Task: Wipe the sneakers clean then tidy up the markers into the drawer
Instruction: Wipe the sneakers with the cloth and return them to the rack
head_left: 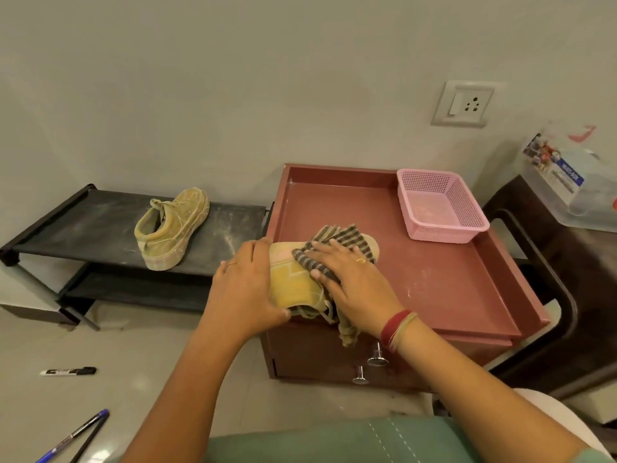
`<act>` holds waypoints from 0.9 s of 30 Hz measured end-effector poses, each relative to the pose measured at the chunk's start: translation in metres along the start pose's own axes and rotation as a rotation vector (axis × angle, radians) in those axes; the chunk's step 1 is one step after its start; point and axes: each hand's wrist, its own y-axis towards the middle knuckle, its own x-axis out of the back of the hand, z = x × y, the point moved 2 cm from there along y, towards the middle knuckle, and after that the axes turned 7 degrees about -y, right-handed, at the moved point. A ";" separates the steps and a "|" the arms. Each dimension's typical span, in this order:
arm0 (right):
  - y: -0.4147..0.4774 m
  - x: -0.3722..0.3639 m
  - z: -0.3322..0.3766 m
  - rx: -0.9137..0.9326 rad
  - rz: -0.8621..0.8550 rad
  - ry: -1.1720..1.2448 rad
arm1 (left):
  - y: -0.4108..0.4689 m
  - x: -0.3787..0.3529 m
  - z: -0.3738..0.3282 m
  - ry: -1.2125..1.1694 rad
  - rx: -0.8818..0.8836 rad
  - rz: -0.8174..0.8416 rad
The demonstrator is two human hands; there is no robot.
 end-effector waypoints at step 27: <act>0.004 -0.006 -0.002 -0.147 0.028 0.043 | 0.004 -0.006 -0.004 -0.132 -0.074 0.057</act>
